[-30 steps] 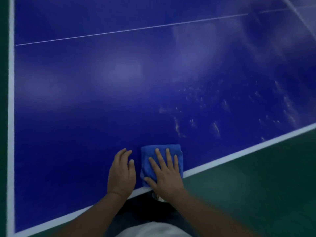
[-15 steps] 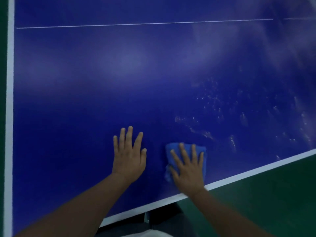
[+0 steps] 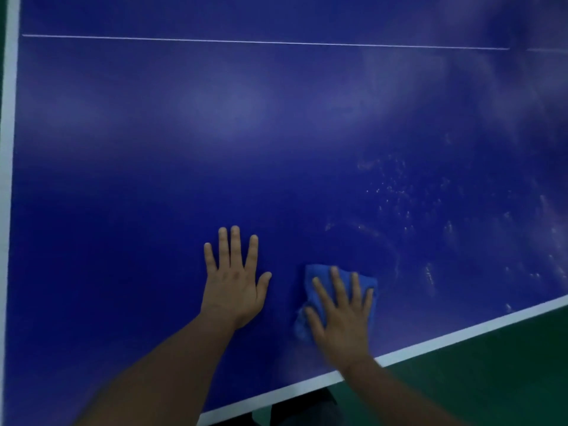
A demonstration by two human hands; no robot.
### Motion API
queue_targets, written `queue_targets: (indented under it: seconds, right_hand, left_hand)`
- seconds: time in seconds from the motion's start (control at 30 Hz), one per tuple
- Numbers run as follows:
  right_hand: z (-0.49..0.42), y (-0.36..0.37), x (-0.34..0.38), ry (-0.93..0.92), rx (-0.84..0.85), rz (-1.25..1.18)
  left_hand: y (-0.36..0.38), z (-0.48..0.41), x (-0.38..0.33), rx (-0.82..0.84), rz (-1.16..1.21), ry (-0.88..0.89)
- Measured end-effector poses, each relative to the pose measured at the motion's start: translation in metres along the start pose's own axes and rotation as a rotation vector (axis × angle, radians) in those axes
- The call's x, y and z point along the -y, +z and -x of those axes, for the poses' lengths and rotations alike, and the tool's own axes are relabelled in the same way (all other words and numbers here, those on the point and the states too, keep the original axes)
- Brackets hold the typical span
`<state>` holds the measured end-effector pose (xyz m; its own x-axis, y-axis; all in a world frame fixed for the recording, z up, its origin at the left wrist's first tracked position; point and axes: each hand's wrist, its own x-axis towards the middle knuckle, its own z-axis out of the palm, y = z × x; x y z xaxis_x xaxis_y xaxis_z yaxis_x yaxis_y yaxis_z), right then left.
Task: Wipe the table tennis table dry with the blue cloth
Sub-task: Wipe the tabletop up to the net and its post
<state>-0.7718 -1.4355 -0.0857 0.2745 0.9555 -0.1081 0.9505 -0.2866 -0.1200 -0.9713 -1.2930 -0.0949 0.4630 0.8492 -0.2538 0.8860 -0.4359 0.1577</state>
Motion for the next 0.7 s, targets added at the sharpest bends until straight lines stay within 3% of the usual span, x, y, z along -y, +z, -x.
queue_targets:
  seconds: [0.13, 0.23, 0.27, 0.37, 0.43, 0.5, 0.6, 0.7]
  right_hand:
    - [-0.041, 0.005, 0.031, -0.135, -0.032, 0.011]
    - [-0.111, 0.0, 0.017, -0.191, -0.012, 0.059]
    - [-0.132, -0.004, 0.004, -0.109, -0.008, 0.045]
    - [-0.16, -0.02, -0.038, 0.368, 0.009, -0.07]
    - [-0.15, -0.025, -0.052, 0.515, -0.007, -0.087]
    - [-0.126, -0.021, -0.036, 0.377, -0.064, -0.054]
    - [-0.09, -0.004, 0.014, -0.069, -0.042, 0.008]
    - [-0.11, -0.002, 0.034, -0.199, -0.041, -0.029]
  left_hand:
    - [0.003, -0.001, 0.001, -0.01, 0.021, 0.008]
    - [0.002, -0.002, 0.001, -0.02, 0.054, -0.003]
    - [0.002, -0.002, 0.002, -0.027, 0.059, -0.008]
    - [-0.002, -0.003, 0.005, -0.058, 0.039, -0.016]
    - [-0.007, -0.009, 0.006, -0.068, 0.026, -0.036]
    - [-0.01, -0.015, 0.007, -0.072, 0.027, -0.077]
    - [-0.015, -0.026, 0.0, -0.093, 0.071, -0.14]
    - [-0.018, -0.039, -0.008, -0.113, 0.073, -0.151]
